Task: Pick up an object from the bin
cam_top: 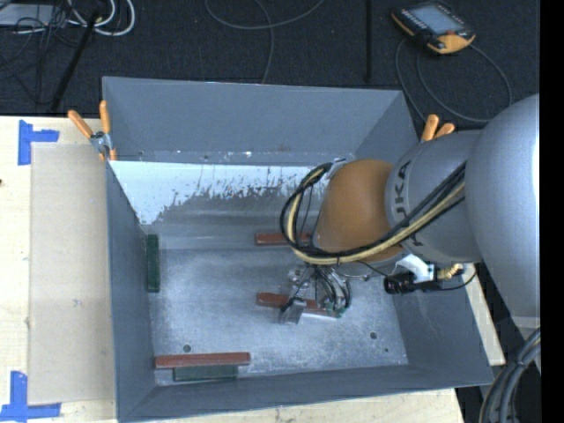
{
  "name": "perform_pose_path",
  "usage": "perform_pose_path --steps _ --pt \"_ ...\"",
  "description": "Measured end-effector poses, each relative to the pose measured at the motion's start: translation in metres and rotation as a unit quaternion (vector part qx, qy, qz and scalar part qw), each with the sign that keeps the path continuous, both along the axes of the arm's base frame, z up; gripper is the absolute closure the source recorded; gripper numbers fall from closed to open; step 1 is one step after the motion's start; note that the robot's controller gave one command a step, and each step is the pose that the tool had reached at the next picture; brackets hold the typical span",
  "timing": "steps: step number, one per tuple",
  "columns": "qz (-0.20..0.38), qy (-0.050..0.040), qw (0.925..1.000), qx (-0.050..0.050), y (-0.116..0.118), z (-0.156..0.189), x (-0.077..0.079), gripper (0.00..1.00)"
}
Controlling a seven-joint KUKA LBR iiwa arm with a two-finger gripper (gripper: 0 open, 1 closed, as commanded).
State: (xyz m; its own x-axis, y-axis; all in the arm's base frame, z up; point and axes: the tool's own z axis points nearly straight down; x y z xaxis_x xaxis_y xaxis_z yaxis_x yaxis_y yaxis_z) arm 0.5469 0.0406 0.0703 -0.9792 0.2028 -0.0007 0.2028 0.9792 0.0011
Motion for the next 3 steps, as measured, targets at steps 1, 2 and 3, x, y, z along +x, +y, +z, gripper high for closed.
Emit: perform_pose_path --steps 1,2,3 --pt "0.000 0.0000 1.0000 0.000 0.000 0.000 0.000 1.00" --pt "-0.004 0.0026 1.0000 -0.001 0.034 0.203 -0.028 1.00" --pt "-0.004 0.0022 1.0000 -0.001 0.036 0.219 -0.029 1.00"
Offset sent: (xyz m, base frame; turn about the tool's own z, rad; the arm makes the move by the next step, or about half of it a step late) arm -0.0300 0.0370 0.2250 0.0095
